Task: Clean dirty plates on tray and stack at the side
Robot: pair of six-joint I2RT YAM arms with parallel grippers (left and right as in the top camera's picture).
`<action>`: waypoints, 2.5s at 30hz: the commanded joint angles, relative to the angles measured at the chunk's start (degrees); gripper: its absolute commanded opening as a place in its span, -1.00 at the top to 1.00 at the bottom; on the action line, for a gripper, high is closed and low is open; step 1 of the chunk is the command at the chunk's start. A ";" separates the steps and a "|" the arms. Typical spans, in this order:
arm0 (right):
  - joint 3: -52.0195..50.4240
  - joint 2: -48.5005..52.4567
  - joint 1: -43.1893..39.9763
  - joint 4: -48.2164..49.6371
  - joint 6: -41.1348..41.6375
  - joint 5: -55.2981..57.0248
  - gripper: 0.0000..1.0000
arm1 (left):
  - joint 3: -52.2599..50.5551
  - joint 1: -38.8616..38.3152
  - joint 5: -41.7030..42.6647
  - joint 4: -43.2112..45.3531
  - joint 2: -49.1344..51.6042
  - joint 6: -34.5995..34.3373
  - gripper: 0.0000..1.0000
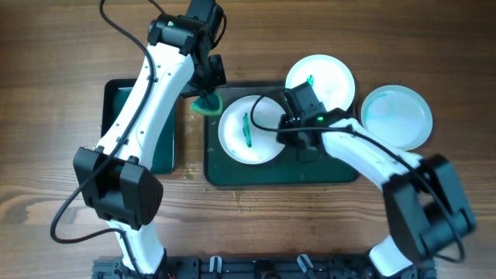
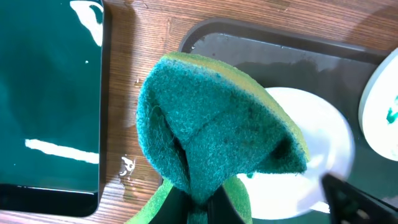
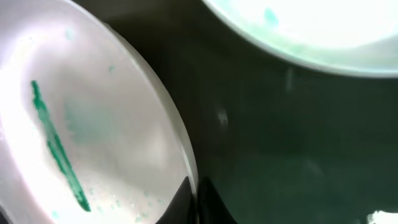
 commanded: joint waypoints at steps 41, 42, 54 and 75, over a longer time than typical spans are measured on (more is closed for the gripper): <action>0.74 6.69 -1.46 4.98 -4.74 -18.67 0.91 | -28.98 -6.36 21.99 30.47 7.21 0.81 0.92; 0.74 6.69 -1.46 5.18 -5.70 -19.61 0.91 | -28.98 -6.36 22.16 30.73 7.21 0.81 0.92; 0.74 6.69 -2.01 3.93 -6.08 -19.98 0.91 | -28.98 -5.92 16.87 34.27 7.21 2.08 0.92; 0.72 6.69 -2.05 3.93 -6.03 -19.69 0.91 | -28.98 -5.99 26.64 30.53 7.21 6.99 0.92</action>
